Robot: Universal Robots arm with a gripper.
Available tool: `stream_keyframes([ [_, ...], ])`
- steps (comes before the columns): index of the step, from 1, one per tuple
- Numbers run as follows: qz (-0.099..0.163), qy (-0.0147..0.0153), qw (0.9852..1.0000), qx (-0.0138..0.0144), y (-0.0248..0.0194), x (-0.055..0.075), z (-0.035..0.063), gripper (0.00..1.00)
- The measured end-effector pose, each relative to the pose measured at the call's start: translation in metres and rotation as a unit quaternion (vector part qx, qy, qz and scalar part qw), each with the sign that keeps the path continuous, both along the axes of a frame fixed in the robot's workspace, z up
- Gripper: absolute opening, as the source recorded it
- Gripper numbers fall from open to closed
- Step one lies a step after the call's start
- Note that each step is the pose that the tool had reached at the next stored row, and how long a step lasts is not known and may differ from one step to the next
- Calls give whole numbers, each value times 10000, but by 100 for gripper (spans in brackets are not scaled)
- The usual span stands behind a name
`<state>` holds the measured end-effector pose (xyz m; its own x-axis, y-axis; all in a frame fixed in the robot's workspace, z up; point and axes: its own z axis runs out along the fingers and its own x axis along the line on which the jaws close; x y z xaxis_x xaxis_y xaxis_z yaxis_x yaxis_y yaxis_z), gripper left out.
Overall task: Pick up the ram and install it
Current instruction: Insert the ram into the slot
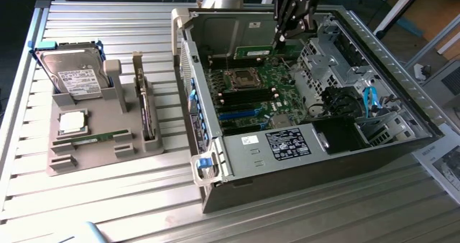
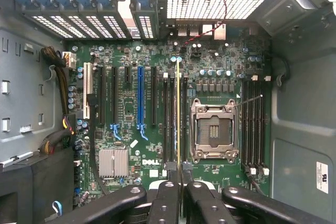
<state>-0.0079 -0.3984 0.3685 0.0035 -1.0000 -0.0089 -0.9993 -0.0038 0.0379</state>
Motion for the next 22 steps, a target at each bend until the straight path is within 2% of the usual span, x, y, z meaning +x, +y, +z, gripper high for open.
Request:
stream_keyframes([
  [8,0,0,10000,1,0,0,-20,12],
  [22,0,-5,10000,0,0,0,-333,12],
])
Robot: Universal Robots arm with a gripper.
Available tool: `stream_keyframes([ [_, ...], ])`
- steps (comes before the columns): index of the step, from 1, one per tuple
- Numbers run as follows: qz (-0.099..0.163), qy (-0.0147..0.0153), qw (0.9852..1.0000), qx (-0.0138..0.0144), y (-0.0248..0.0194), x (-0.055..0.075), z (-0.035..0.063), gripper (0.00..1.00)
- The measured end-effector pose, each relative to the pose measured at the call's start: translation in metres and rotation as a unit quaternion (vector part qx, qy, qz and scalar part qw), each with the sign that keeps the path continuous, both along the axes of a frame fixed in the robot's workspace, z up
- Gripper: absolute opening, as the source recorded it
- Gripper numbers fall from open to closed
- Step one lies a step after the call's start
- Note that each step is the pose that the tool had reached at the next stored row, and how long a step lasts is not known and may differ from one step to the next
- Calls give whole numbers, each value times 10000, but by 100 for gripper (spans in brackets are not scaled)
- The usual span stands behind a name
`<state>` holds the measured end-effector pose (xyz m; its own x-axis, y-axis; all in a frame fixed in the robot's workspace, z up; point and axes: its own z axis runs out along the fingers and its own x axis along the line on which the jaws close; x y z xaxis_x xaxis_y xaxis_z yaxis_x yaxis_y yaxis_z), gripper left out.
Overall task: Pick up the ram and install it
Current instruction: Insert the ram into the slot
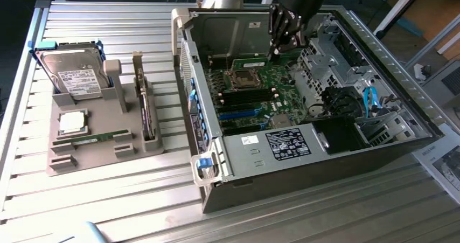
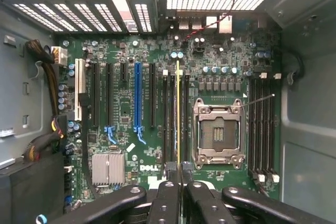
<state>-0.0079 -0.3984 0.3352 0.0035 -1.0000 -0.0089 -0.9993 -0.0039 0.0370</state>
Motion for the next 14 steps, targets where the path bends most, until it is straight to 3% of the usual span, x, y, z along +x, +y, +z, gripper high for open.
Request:
stream_keyframes([
  [14,0,-8,10000,0,0,-2,-333,12],
])
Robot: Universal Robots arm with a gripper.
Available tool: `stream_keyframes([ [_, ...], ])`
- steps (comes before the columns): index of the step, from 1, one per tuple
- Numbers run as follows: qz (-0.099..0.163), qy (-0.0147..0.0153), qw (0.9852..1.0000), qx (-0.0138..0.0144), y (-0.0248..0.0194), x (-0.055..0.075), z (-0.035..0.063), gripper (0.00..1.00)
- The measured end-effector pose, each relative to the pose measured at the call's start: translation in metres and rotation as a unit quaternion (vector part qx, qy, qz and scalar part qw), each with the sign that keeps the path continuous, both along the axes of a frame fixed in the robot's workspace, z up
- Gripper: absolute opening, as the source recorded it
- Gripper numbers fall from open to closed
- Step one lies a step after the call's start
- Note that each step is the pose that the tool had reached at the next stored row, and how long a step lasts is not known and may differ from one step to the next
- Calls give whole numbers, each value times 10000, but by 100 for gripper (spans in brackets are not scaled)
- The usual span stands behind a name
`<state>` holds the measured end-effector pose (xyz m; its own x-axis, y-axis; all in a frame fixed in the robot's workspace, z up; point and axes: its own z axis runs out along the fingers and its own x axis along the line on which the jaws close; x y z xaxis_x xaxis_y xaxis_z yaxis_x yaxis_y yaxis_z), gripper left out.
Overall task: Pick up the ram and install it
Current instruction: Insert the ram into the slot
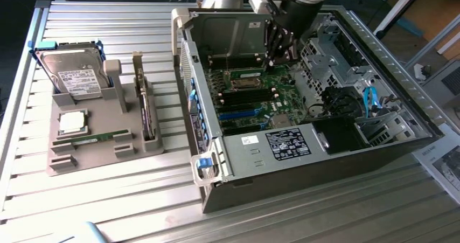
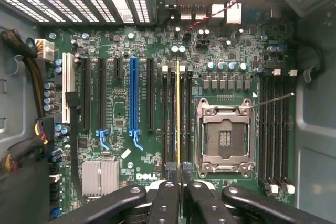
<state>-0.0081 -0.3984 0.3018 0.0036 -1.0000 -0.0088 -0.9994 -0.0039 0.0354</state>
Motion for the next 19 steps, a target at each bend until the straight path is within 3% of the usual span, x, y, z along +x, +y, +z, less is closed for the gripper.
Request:
stream_keyframes([
  [5,0,-2,10000,0,0,-1,-144,12],
  [14,-1,-3,10000,-1,0,-1,-202,12],
  [19,0,-2,10000,-1,0,-1,-336,12],
])
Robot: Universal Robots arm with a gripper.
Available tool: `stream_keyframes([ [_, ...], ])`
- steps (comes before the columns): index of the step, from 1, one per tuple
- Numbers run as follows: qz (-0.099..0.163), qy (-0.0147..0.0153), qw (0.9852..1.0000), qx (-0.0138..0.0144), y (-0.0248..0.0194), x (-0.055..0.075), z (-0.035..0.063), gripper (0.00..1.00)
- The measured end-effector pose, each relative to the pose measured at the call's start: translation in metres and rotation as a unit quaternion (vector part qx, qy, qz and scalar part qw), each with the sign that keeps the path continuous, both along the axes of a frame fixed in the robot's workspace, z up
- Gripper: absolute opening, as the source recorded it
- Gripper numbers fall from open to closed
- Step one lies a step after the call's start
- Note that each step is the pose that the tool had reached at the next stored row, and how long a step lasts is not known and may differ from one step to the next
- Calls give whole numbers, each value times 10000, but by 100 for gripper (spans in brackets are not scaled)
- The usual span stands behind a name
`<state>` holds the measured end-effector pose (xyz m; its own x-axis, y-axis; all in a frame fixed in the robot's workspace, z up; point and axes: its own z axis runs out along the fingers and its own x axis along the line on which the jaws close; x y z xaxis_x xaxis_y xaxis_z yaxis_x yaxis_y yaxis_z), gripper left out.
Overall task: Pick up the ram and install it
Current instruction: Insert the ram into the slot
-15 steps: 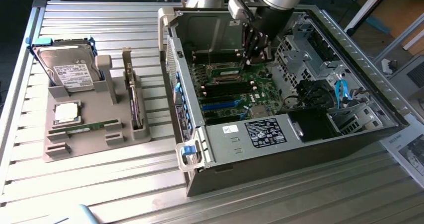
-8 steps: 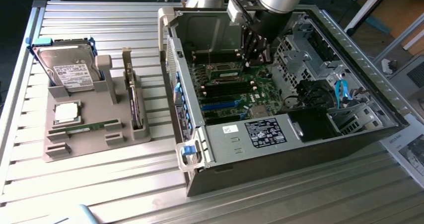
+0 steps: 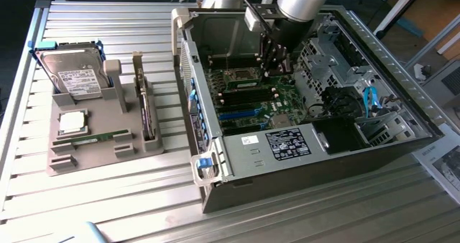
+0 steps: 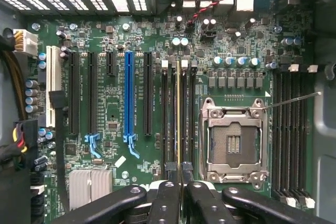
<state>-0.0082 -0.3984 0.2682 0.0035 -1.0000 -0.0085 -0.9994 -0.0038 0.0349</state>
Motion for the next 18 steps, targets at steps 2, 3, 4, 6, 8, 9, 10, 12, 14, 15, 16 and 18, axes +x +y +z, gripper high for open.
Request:
stream_keyframes([
  [2,0,0,10000,0,0,0,-69,12],
  [3,-1,0,10000,0,0,0,-91,12],
  [4,0,0,10000,1,0,0,-108,12],
  [6,0,0,10000,0,0,0,-130,12],
  [8,0,0,10000,-1,0,0,-130,12],
  [9,0,0,10000,0,0,0,-131,12],
  [10,0,0,10000,0,0,0,-131,12],
  [12,-1,0,10000,0,-13,0,-131,12],
  [14,-1,0,10000,0,-27,0,-132,12],
  [15,0,0,10000,0,-33,0,-132,12],
  [16,0,0,10000,0,-36,0,-132,12],
  [18,-1,0,10000,0,-39,0,-133,12],
])
